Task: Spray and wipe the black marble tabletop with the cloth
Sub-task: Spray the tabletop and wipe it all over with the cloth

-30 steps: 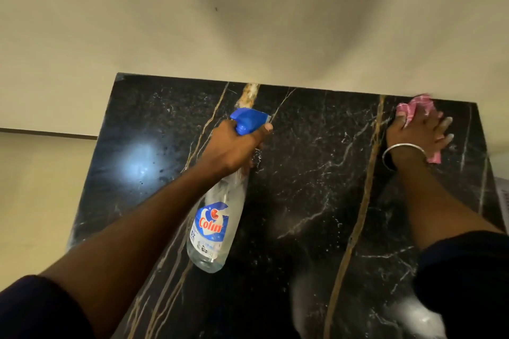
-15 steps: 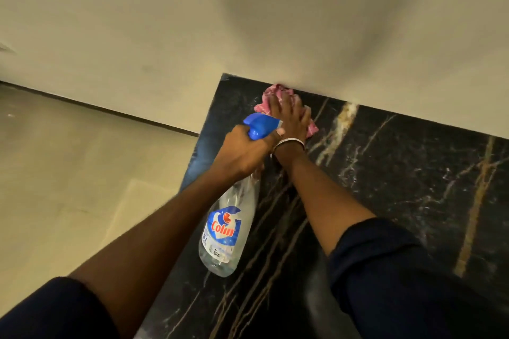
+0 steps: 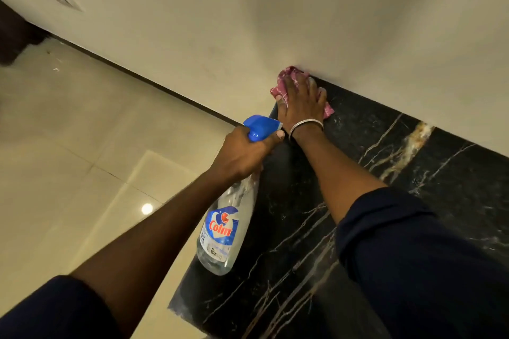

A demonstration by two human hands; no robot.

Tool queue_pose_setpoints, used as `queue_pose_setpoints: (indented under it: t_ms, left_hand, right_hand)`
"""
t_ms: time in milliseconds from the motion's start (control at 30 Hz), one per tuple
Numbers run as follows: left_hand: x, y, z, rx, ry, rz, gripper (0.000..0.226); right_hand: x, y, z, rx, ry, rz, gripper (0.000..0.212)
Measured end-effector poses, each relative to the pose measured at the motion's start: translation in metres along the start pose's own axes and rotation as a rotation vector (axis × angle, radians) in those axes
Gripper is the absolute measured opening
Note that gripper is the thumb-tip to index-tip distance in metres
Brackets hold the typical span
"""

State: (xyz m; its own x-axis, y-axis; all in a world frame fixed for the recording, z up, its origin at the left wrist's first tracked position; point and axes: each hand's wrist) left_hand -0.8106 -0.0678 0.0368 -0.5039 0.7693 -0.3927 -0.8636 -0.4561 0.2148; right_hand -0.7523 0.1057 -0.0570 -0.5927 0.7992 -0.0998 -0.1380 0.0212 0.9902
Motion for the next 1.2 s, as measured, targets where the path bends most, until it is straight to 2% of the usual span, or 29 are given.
queue_pose_setpoints:
  t_ms: [233, 367, 500, 733, 833, 1000, 1067, 1133, 1200]
  left_hand:
    - [-0.043, 0.015, -0.010, 0.051, 0.022, 0.023, 0.062]
    - [-0.073, 0.016, -0.015, 0.057, -0.002, 0.012, 0.039]
    - [-0.098, 0.021, -0.025, 0.038, -0.003, 0.009, 0.031]
    - [-0.109, 0.041, -0.034, 0.067, -0.029, -0.041, 0.037]
    - [-0.109, 0.043, -0.041, 0.090, -0.031, -0.077, 0.039]
    - [-0.112, 0.041, -0.049, 0.058, -0.021, -0.096, 0.037]
    - [-0.109, 0.039, -0.049, 0.047, -0.033, -0.101, 0.033]
    - [-0.105, 0.037, -0.046, 0.034, -0.033, -0.106, 0.035]
    - [-0.101, 0.035, -0.043, 0.022, -0.032, -0.107, 0.034]
  right_hand:
    - [-0.095, -0.002, -0.036, -0.020, 0.152, -0.020, 0.074]
    - [-0.166, -0.006, -0.065, -0.010, 0.210, -0.051, 0.062]
    - [-0.240, 0.002, -0.094, 0.041, 0.270, -0.044, 0.053]
    - [-0.348, -0.013, -0.149, 0.036, 0.510, -0.112, 0.084]
    - [-0.383, -0.019, -0.159, 0.027, 0.498, -0.093, 0.086]
    - [-0.367, -0.023, -0.141, -0.009, 0.503, -0.053, 0.081]
    - [-0.335, -0.017, -0.128, 0.010, 0.404, -0.074, 0.078]
    - [-0.292, -0.015, -0.111, 0.011, 0.264, -0.058, 0.061]
    - [-0.241, -0.014, -0.087, -0.006, 0.139, -0.043, 0.057]
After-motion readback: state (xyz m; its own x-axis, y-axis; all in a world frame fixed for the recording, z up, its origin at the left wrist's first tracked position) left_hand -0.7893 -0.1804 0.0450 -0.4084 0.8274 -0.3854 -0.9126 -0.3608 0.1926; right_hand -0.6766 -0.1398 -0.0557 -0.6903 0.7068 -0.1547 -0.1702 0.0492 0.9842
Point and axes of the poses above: each hand's wrist, its own x-axis towards the middle knuckle, its own y-axis out of the back of the hand, z = x × y, and after that the axes turned 13 degrees about -x, right-handed
